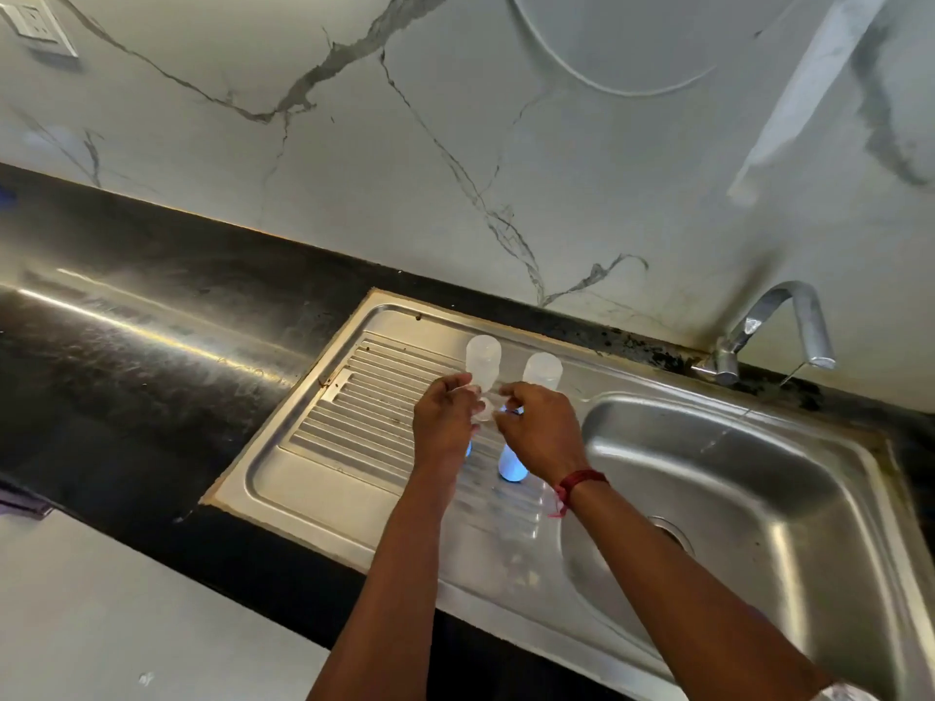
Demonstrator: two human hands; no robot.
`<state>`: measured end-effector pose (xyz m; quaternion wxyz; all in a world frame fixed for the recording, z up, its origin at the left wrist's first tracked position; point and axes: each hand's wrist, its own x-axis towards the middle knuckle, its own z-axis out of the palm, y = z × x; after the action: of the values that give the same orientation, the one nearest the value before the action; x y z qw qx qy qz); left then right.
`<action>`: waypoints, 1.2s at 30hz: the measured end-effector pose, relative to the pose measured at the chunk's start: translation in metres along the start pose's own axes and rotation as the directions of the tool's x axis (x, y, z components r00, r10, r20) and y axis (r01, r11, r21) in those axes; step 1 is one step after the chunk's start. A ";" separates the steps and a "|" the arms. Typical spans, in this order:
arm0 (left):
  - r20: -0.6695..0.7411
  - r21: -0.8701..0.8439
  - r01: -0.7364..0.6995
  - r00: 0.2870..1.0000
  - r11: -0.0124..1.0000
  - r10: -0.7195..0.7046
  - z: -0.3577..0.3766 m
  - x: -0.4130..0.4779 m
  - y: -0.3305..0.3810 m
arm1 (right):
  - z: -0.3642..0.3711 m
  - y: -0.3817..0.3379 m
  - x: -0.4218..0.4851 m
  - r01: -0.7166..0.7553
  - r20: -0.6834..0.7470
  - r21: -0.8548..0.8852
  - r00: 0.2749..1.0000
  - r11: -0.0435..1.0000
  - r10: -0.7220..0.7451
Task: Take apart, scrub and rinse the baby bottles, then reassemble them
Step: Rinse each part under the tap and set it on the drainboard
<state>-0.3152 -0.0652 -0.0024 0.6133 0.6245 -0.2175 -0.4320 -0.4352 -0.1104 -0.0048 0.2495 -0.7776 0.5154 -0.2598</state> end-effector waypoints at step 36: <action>0.118 0.390 0.326 0.910 0.861 -0.398 0.154 -0.083 -0.136 | -0.047 0.236 -0.115 -0.207 0.546 -0.158 0.796 0.965 0.260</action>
<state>-0.5189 -0.0673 -0.0906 0.3710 0.7111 -0.2302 -0.5511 -0.6632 -0.0901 -0.1420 0.3849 -0.7602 0.5221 0.0370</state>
